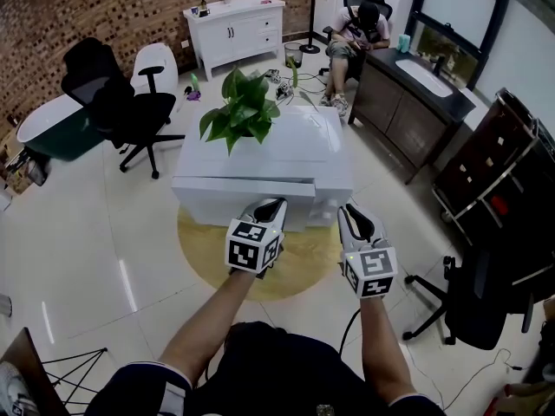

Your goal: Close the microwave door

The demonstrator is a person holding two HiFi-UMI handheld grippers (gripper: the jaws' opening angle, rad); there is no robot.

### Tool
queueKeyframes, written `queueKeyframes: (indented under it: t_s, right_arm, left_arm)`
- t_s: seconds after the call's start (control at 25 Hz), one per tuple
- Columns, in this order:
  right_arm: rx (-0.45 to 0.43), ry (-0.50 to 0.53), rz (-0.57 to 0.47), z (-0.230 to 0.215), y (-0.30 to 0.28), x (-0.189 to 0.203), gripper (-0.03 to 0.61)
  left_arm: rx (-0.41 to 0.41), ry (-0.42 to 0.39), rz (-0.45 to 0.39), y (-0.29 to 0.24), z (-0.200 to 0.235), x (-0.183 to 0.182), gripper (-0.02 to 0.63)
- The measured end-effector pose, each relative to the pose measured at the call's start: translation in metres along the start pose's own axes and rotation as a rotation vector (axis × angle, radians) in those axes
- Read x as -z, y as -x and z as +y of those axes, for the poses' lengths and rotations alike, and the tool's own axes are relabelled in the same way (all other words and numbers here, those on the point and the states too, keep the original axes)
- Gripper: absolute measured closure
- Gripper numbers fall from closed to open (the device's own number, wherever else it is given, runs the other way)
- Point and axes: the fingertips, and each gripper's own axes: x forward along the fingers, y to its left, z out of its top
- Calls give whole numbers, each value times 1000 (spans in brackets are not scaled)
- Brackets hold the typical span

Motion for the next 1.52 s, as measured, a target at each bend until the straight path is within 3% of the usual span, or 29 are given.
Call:
queueKeyframes:
  t_s: [0.48, 0.64, 0.84, 1.04, 1.36, 1.52]
  right_arm:
    - [-5, 12, 11, 2, 7, 0, 534]
    - [-14, 12, 18, 6, 11, 2, 534]
    - [-24, 2, 17, 9, 13, 5, 534]
    - [-65, -4, 1, 25, 9, 1, 534]
    - [-183, -49, -53, 65, 6, -9, 520]
    - [-186, -24, -70, 77, 8, -17, 528]
  left_arm:
    - [-18, -10, 39, -19, 4, -4, 603]
    - [-40, -36, -11, -14, 2, -13, 601]
    - [3, -65, -37, 0, -14, -15, 601]
    - [49, -64, -40, 19, -32, -3, 601]
    - [56, -39, -33, 54, -33, 7, 603]
    - [37, -40, -49, 69, -29, 3, 601]
